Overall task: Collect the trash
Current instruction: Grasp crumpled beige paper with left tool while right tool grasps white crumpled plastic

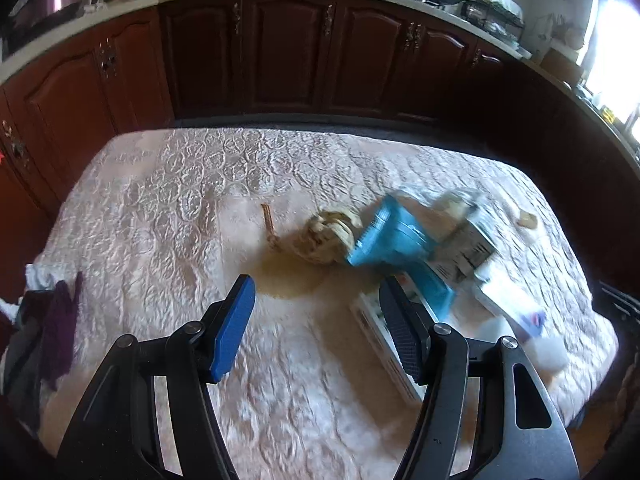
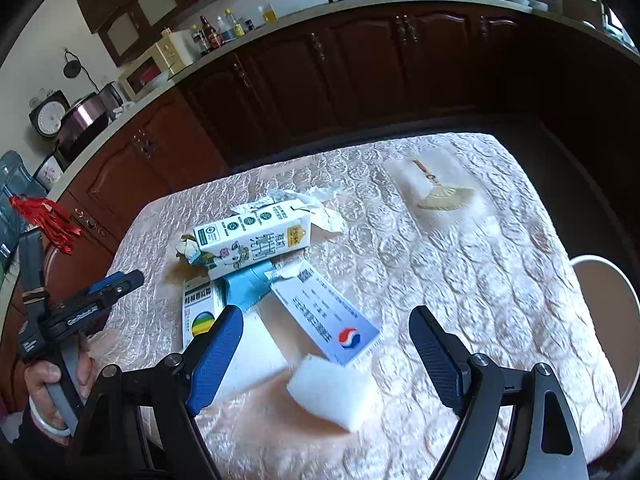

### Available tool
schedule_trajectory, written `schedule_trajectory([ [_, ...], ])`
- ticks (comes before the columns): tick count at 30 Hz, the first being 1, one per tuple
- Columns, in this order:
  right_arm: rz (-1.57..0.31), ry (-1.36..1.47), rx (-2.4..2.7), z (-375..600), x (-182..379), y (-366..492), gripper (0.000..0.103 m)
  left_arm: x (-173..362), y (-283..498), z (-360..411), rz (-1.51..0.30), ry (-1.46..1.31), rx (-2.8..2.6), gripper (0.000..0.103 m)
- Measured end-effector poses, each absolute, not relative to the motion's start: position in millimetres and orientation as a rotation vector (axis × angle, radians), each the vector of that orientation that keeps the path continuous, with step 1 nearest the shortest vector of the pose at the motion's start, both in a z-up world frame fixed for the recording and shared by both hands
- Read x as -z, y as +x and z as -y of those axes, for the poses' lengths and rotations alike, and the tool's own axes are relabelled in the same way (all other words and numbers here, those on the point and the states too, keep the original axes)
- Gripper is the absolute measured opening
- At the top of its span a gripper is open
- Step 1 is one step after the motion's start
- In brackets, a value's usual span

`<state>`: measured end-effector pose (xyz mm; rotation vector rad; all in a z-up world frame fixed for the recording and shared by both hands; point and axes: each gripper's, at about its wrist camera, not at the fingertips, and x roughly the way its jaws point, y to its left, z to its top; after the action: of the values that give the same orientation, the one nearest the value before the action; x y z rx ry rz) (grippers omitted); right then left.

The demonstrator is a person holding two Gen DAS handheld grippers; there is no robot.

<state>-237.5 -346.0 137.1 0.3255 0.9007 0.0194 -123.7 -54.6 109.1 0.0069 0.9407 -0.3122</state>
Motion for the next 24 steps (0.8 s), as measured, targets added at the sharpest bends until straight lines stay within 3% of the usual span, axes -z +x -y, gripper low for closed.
schedule_trajectory([
  [12,-0.962,0.355,-0.113,344,-135,-140,0.083,-78,-48,63,-1.057,-0.138,0.328,0.063],
  [20,-1.127,0.312,-0.143,326,-98,-41,0.086,-62,-37,74,-1.114,-0.112,0.360,0.062],
  [22,-1.189,0.299,-0.133,322,-83,-22,0.086,-57,-35,76,-1.132,-0.104,0.361,0.053],
  [24,-1.235,0.300,-0.140,319,-69,-11,0.086,-52,-33,76,-1.148,-0.100,0.363,0.036],
])
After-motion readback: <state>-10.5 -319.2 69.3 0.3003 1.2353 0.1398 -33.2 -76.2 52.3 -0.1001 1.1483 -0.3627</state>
